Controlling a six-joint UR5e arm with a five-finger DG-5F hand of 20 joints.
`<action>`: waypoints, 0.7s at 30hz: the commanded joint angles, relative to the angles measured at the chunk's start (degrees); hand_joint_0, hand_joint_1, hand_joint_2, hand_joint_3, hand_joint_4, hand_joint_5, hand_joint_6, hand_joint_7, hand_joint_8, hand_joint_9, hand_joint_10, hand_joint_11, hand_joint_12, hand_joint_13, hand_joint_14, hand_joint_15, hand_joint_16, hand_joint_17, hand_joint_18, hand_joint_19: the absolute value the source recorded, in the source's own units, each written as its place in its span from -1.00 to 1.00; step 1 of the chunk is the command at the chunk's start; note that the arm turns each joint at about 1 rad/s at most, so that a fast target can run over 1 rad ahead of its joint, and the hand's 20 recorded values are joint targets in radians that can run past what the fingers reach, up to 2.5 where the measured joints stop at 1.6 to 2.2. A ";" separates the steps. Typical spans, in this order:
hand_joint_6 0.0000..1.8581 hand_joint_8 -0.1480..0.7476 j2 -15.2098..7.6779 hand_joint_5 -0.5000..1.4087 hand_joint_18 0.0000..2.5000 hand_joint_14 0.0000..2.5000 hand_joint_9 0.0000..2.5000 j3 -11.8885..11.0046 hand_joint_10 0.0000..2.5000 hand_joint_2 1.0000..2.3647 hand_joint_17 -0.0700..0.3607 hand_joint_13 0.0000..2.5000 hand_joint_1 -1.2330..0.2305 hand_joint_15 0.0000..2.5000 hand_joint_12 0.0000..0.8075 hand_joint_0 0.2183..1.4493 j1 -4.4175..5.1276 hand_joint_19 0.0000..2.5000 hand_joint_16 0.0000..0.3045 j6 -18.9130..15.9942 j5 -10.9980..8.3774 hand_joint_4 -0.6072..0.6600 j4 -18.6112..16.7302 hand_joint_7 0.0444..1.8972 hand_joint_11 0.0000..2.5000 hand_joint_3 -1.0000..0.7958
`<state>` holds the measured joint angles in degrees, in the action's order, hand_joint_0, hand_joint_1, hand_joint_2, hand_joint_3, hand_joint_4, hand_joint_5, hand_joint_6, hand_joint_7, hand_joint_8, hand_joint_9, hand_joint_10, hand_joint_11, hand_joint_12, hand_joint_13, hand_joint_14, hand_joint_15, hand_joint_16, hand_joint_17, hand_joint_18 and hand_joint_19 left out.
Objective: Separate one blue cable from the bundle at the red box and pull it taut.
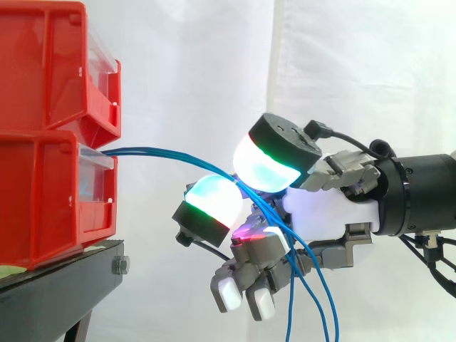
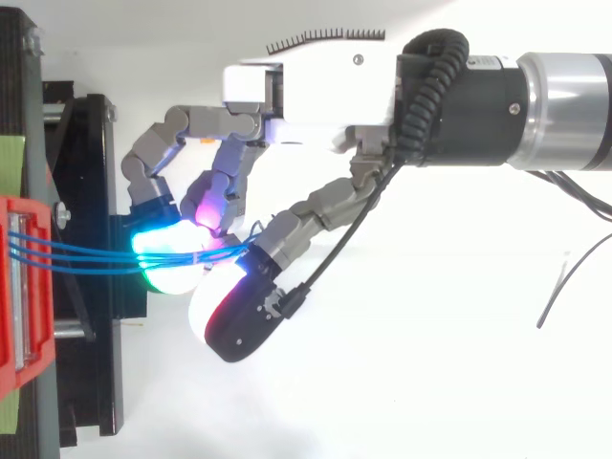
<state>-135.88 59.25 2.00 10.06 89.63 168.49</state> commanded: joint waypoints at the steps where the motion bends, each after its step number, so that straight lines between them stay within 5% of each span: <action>1: -0.13 0.04 0.00 -0.63 -0.32 -0.98 -0.08 -0.01 -0.98 -1.00 -0.05 -0.35 -0.50 -0.47 0.04 -0.67 0.02 -0.39 -0.61 -0.04 -0.07 0.02 0.09 0.10 -0.09 -0.44; 7: -0.15 0.04 0.00 -0.62 -0.34 -0.98 -0.07 -0.01 -0.98 -1.00 -0.08 -0.35 -0.18 -0.47 0.04 -0.61 0.02 -0.38 -0.63 -0.31 0.02 0.01 0.09 0.15 -0.08 -0.44; 17: -0.18 -0.03 0.00 -0.63 -0.41 -0.98 -0.12 -0.01 -0.97 -1.00 -0.17 -0.41 -0.39 -0.48 -0.06 -0.38 0.02 -0.33 -0.68 -0.31 0.02 -0.06 0.00 0.23 -0.09 -0.44; 21: -0.17 -0.04 0.00 -0.63 -0.41 -0.98 -0.12 -0.01 -0.98 -0.99 -0.17 -0.41 -0.41 -0.48 -0.07 -0.35 0.02 -0.33 -0.68 -0.31 0.10 -0.09 0.00 0.26 -0.08 -0.30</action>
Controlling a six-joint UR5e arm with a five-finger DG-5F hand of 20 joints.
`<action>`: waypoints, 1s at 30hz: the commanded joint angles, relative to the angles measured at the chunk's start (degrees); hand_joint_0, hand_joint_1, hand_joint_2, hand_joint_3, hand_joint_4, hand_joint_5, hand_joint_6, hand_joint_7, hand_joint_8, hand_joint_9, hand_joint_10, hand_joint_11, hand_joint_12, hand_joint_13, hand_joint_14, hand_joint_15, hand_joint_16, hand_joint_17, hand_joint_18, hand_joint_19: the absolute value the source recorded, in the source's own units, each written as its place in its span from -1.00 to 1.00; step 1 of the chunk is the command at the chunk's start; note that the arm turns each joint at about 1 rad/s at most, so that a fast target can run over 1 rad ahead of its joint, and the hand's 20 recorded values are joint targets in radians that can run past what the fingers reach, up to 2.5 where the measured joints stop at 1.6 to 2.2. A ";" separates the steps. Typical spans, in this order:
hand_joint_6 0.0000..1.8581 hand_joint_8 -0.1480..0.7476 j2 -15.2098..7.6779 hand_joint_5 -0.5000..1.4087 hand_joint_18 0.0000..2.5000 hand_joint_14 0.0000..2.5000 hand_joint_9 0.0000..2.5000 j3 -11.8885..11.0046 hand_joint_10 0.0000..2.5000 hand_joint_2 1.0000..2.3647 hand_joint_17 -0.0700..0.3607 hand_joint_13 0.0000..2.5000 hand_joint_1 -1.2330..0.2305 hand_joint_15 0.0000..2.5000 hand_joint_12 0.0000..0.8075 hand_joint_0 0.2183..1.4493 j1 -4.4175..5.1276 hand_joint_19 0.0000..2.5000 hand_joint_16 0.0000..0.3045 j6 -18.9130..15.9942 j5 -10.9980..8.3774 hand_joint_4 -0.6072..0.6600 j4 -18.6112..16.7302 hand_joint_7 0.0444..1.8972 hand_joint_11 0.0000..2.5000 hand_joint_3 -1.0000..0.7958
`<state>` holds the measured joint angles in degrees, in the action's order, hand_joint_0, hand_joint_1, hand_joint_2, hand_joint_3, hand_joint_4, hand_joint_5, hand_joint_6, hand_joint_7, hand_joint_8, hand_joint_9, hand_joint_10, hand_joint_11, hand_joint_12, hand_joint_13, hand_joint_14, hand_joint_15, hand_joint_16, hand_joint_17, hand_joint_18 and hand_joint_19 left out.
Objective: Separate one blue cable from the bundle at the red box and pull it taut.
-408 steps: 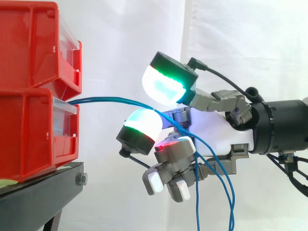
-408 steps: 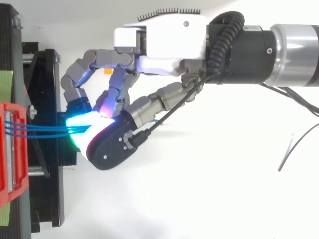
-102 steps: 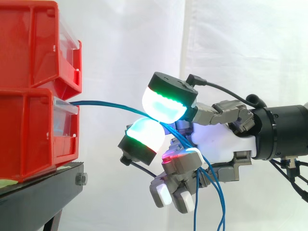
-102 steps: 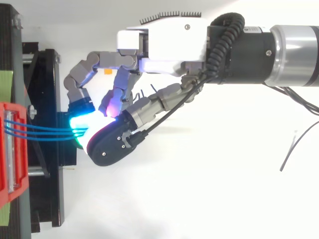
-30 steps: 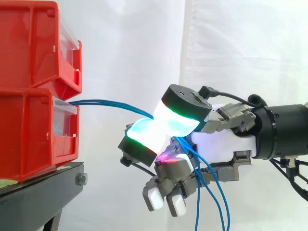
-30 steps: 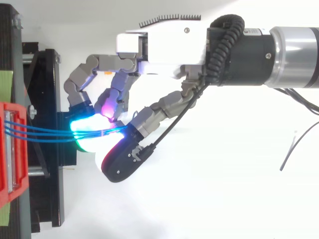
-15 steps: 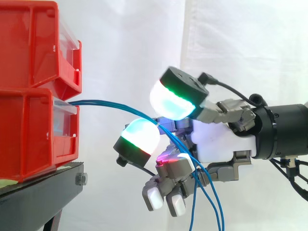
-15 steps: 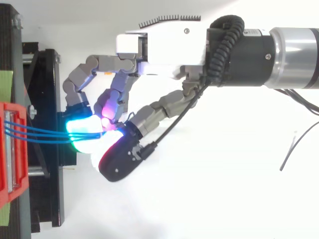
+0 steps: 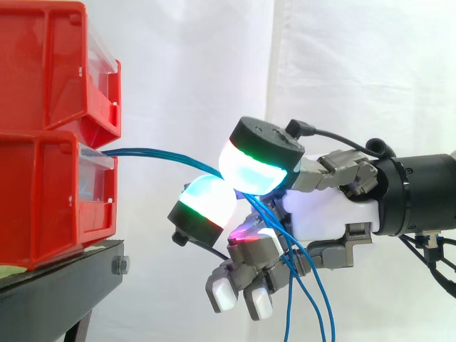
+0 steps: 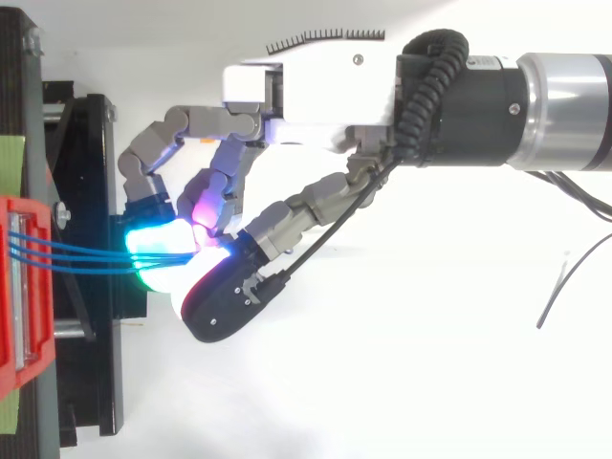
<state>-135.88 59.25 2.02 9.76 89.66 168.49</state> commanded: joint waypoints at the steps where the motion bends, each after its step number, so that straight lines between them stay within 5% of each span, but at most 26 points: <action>1: -0.16 -0.02 0.00 -0.63 -0.41 -0.98 -0.11 -0.01 -0.98 -0.98 -0.17 -0.41 -0.41 -0.48 -0.07 -0.35 0.00 -0.33 -0.68 0.00 0.07 -0.10 0.00 0.26 -0.09 -0.27; 6: -0.11 -0.04 0.00 -0.65 -0.40 -0.98 -0.12 0.08 -0.97 -0.98 -0.17 -0.41 -0.45 -0.49 -0.07 -0.31 0.00 -0.34 -0.68 0.00 0.07 -0.12 0.09 0.30 -0.08 -0.15; 10: -0.08 -0.05 0.00 -0.66 -0.40 -0.98 -0.13 -0.01 -0.98 -1.00 -0.17 -0.40 -0.50 -0.49 -0.07 -0.21 0.00 -0.36 -0.68 0.00 0.07 -0.03 0.09 0.20 -0.07 -0.44; 17: -0.09 -0.02 0.00 -0.64 -0.36 -0.98 -0.08 -0.01 -0.97 -1.00 -0.17 -0.37 -0.29 -0.48 -0.06 -0.45 0.00 -0.35 -0.68 0.00 0.07 0.01 0.09 0.17 -0.08 -0.44; 30: -0.15 0.04 0.00 -0.62 -0.31 -0.98 -0.06 -0.01 -0.98 -1.00 -0.10 -0.34 -0.20 -0.49 0.03 -0.60 0.00 -0.37 -0.64 0.00 -0.01 0.08 0.26 0.11 -0.09 -0.44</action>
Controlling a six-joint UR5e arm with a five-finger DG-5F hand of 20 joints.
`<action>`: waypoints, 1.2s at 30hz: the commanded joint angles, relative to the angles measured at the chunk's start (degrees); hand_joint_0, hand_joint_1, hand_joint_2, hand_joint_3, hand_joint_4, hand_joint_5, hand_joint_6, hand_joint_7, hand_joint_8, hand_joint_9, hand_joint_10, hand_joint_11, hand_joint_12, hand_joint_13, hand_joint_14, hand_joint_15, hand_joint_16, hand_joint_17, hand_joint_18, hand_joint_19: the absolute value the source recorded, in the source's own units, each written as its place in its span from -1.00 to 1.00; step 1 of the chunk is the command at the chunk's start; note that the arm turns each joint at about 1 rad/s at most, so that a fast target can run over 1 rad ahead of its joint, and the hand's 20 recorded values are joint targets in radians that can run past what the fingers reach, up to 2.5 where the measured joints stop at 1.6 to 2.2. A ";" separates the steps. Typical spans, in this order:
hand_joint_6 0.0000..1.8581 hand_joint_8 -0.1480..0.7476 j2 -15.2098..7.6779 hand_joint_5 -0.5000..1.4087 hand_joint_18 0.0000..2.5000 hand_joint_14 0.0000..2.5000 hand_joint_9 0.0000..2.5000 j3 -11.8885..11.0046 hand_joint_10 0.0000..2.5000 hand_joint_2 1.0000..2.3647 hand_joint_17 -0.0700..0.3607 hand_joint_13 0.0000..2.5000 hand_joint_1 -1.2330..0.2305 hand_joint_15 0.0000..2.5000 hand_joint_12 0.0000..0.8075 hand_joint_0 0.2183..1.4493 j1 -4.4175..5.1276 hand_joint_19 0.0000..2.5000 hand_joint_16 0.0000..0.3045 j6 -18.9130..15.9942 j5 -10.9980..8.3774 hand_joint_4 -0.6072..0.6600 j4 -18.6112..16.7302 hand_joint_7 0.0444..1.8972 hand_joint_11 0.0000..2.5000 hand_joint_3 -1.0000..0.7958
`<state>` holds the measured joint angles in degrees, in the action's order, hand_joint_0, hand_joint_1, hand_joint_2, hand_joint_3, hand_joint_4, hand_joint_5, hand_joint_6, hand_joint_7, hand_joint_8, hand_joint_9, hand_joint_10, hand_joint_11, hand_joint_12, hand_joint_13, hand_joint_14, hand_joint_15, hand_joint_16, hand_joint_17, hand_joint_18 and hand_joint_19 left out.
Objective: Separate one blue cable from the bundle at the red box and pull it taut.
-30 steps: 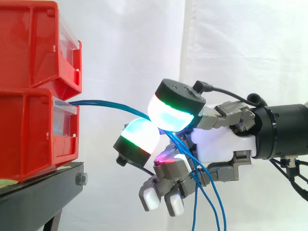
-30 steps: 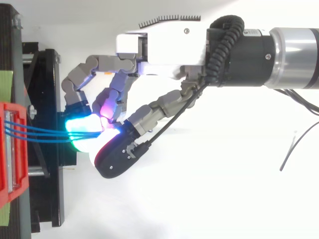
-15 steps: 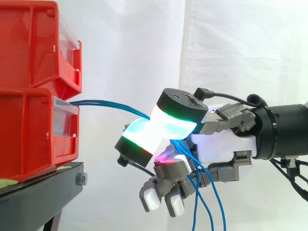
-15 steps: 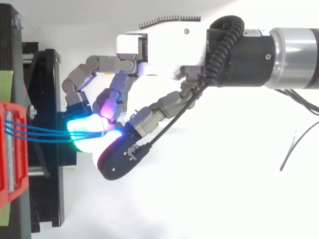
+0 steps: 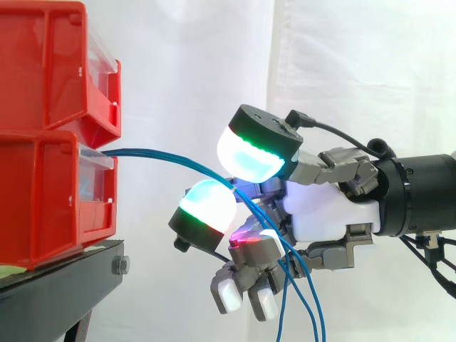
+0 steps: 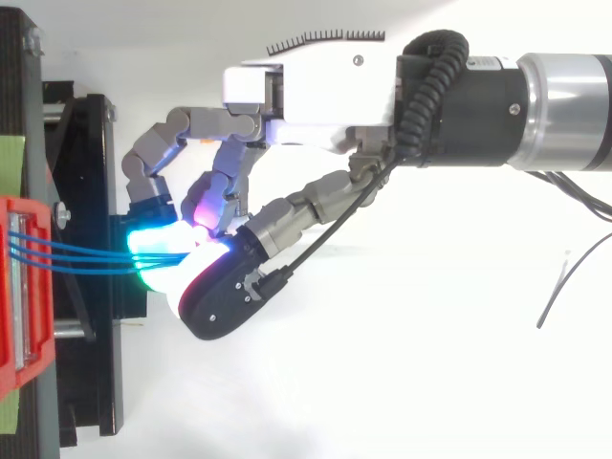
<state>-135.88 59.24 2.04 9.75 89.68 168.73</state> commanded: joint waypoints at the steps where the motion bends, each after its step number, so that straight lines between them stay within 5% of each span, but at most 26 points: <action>1: -0.15 0.04 0.00 -0.62 -0.32 -0.98 -0.06 0.00 -0.98 -1.00 -0.11 -0.34 -0.20 -0.48 0.02 -0.59 0.07 -0.37 -0.64 0.00 -0.03 0.07 0.02 0.10 -0.09 -0.44; 6: -0.17 -0.03 0.00 -0.62 -0.36 -0.98 -0.07 0.00 -0.98 -1.00 -0.19 -0.36 -0.14 -0.48 -0.08 -0.34 -0.01 -0.34 -0.69 -0.09 0.06 -0.03 0.29 0.19 -0.08 -0.44; 17: -0.15 -0.02 0.00 -0.63 -0.39 -0.98 -0.09 0.00 -0.98 -0.98 -0.17 -0.38 -0.33 -0.47 -0.07 -0.33 -0.01 -0.34 -0.68 -0.09 0.06 -0.06 0.29 0.19 -0.08 -0.24; 24: -0.11 -0.07 0.00 -0.66 -0.39 -0.98 -0.11 0.00 -0.98 -1.00 -0.17 -0.39 -0.40 -0.49 -0.09 -0.20 -0.01 -0.37 -0.68 -0.09 0.15 -0.04 0.29 0.24 -0.05 -0.44; 31: -0.10 0.00 0.00 -0.62 -0.38 -0.98 -0.05 0.09 -0.98 -1.00 -0.12 -0.37 -0.18 -0.48 -0.03 -0.56 -0.19 -0.37 -0.65 -0.09 0.15 -0.06 0.11 0.19 -0.06 -0.44; 36: -0.11 0.05 0.00 -0.61 -0.34 -0.98 -0.03 0.26 -0.98 -1.00 -0.07 -0.34 -0.10 -0.49 0.02 -0.63 -0.28 -0.38 -0.62 0.00 0.15 -0.10 0.29 0.16 -0.08 -0.44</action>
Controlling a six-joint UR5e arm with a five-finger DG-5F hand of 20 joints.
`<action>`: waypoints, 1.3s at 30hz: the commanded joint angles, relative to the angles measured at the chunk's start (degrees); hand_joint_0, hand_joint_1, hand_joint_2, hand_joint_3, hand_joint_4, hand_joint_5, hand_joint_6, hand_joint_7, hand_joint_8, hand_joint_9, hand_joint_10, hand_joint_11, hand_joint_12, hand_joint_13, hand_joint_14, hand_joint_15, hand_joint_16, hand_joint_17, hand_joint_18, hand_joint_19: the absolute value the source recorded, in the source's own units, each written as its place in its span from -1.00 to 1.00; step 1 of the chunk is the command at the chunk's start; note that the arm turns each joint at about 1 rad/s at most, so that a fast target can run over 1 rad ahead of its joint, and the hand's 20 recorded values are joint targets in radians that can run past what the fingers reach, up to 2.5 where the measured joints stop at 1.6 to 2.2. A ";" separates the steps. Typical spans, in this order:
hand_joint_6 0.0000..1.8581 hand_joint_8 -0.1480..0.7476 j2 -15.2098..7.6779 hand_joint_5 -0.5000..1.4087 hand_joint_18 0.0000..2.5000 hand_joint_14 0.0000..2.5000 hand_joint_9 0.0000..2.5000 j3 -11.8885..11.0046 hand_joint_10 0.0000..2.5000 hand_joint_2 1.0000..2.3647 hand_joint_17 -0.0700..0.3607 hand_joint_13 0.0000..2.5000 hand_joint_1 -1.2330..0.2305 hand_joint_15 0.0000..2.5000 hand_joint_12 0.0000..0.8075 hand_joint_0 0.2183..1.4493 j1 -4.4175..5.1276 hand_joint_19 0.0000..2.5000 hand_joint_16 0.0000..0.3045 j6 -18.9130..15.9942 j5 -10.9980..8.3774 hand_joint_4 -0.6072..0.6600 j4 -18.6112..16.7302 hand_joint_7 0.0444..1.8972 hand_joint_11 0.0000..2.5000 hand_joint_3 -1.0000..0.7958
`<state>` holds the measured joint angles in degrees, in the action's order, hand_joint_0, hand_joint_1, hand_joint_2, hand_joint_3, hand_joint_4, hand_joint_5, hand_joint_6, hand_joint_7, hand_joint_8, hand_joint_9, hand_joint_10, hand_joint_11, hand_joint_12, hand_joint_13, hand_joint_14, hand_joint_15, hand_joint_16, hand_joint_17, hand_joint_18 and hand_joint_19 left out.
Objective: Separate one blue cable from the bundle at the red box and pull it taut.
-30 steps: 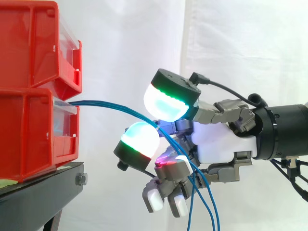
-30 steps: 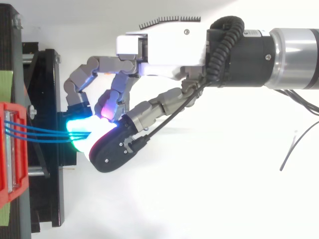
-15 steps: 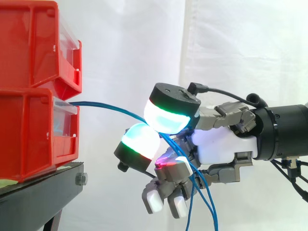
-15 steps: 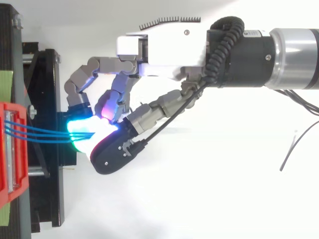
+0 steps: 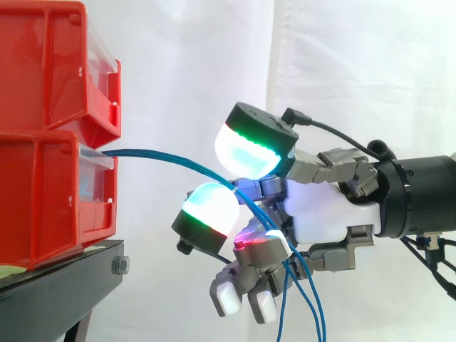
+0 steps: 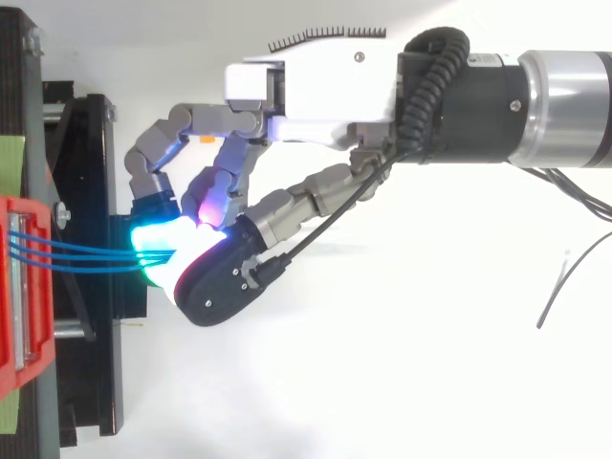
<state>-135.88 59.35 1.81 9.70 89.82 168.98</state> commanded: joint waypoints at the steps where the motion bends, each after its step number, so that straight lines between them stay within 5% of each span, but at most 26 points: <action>1: -0.12 0.04 0.00 -0.61 -0.35 -0.98 -0.03 0.24 -0.98 -1.00 -0.09 -0.34 -0.09 -0.49 0.01 -0.62 -0.14 -0.38 -0.63 0.06 0.00 -0.13 0.21 0.18 -0.09 -0.44; 8: -0.14 -0.07 0.00 -0.59 -0.39 -0.98 -0.02 0.33 -0.97 -1.00 -0.20 -0.36 -0.20 -0.49 -0.11 -0.34 -0.05 -0.34 -0.70 -0.03 0.26 -0.29 0.21 0.27 -0.07 -0.44; 16: -0.08 -0.07 0.00 -0.64 -0.39 -0.98 -0.06 0.33 -0.98 -0.98 -0.18 -0.36 -0.46 -0.48 -0.09 -0.28 -0.05 -0.36 -0.69 -0.03 0.26 -0.20 0.12 0.26 -0.05 -0.26; 23: -0.05 -0.09 0.00 -0.66 -0.41 -0.98 -0.10 0.33 -0.98 -1.00 -0.19 -0.38 -0.52 -0.49 -0.14 -0.05 -0.05 -0.39 -0.69 -0.03 0.26 -0.38 0.04 0.41 -0.06 -0.44; 39: -0.02 -0.08 0.00 -0.64 -0.37 -0.98 -0.03 0.33 -0.98 -1.00 -0.21 -0.32 -0.64 -0.47 -0.16 -0.20 -0.05 -0.42 -0.71 -0.03 0.26 -0.22 0.12 0.34 -0.01 -0.44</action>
<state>-135.88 59.66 1.76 9.67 90.09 169.08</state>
